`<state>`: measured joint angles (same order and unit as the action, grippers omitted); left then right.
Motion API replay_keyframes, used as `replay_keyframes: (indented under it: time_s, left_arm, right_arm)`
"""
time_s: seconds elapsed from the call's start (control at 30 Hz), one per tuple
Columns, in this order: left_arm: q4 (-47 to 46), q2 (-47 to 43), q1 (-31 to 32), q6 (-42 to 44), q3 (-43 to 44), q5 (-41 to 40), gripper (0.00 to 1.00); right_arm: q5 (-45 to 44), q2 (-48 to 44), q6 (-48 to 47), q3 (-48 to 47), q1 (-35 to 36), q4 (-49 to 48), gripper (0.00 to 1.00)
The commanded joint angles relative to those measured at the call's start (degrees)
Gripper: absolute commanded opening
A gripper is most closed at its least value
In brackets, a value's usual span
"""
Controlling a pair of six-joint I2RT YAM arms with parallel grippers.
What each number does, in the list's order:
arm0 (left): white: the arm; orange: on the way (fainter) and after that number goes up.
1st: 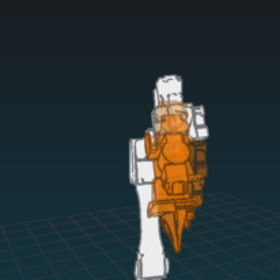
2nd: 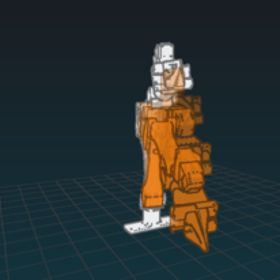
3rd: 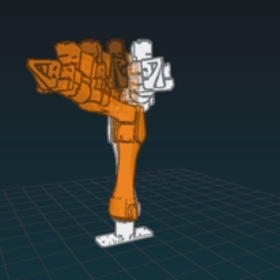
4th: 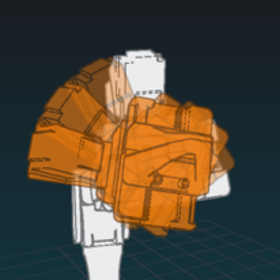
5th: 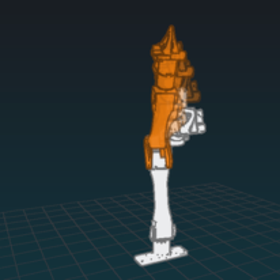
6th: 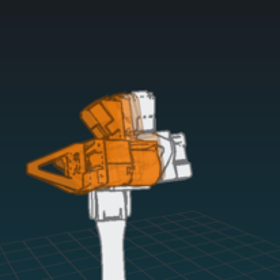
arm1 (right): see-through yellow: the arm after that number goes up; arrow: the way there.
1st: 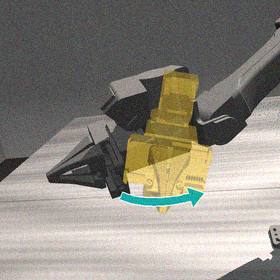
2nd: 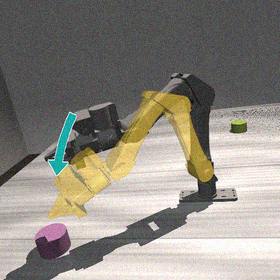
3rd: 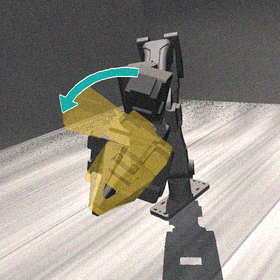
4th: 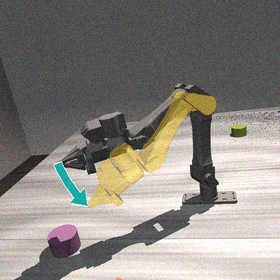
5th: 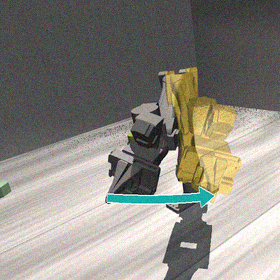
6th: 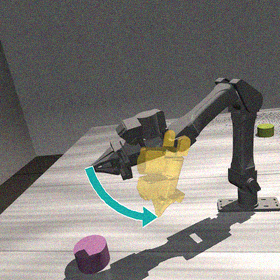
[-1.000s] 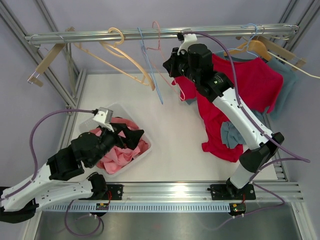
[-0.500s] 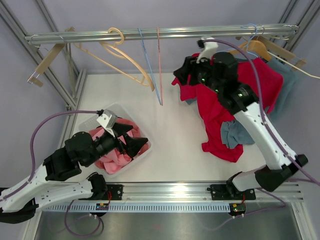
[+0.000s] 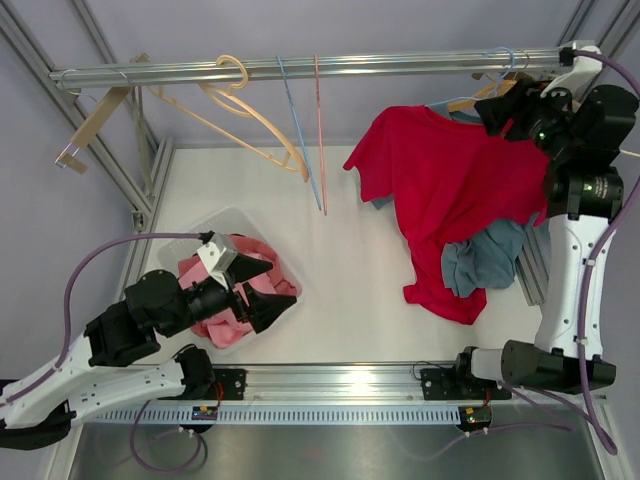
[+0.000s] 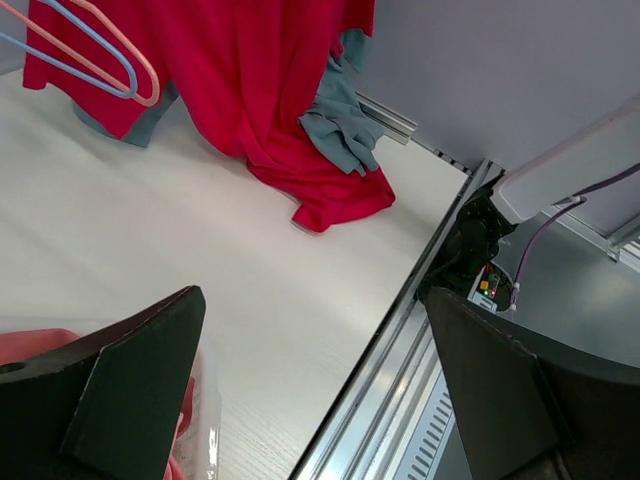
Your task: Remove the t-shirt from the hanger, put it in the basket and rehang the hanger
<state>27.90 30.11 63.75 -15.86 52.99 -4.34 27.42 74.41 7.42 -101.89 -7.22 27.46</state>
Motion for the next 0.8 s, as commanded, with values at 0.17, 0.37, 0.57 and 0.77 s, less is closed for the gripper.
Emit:
replay_keyframes:
  time_s: [0.17,0.37,0.57,0.77]
  left_arm:
    - [-4.0,0.3,0.0,2.2,-3.9,9.2,0.99]
    - [-4.0,-2.0,0.0,3.8,-4.7,7.6,0.99]
    - [-3.9,-1.0,0.0,4.3,-4.8,8.5,0.99]
    - [-3.8,-0.6,0.0,4.4,-5.0,7.3,0.99]
  right_arm:
    - [15.8,12.9,-6.8,-15.1,-13.4,13.1,0.59]
    - [17.2,18.4,-7.0,-20.4,-15.3,15.5,0.61]
    - [17.9,21.4,-7.0,-19.8,-15.3,15.8,0.61]
    - [20.9,21.7,-6.2,-16.4,-14.1,13.8,0.57]
